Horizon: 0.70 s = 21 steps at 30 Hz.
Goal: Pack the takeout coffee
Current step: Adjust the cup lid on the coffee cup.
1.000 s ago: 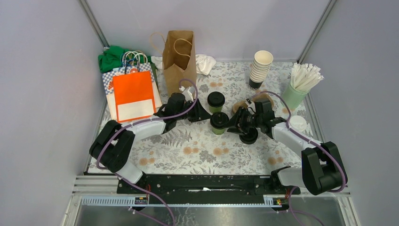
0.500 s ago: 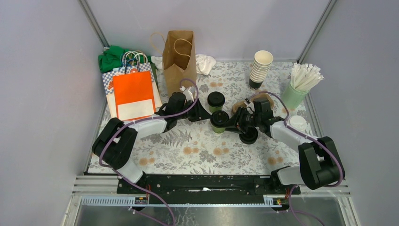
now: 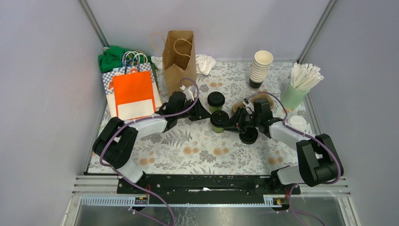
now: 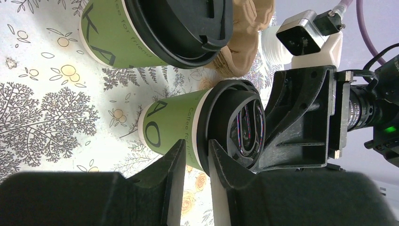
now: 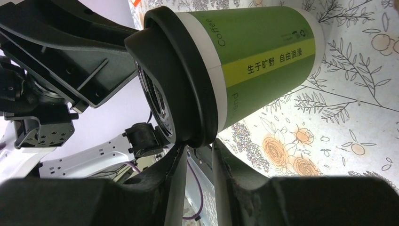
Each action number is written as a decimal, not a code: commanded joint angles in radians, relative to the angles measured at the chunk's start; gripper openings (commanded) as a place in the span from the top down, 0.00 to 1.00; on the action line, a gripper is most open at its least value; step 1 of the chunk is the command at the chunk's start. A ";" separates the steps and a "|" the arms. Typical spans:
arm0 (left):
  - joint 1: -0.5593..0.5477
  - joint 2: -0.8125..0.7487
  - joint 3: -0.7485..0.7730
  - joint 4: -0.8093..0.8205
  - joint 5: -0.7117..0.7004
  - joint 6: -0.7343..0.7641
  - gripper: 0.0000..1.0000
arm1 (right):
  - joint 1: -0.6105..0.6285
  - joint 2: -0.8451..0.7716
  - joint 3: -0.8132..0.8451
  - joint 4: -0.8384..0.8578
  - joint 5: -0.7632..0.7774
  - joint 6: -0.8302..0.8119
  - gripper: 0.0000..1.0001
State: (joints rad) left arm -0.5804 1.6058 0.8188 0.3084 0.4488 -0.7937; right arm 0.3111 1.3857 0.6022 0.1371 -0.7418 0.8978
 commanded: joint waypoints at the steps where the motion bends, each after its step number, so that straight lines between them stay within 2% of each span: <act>1: 0.002 0.036 -0.013 -0.024 -0.009 0.034 0.73 | -0.001 0.062 -0.059 -0.064 0.084 -0.031 0.70; 21: -0.018 0.057 -0.035 -0.009 -0.016 0.037 0.73 | -0.001 0.125 -0.131 0.014 0.078 -0.030 0.71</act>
State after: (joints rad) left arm -0.5785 1.6211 0.8085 0.3611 0.4435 -0.7937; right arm 0.3046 1.4364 0.5423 0.3138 -0.8211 0.9257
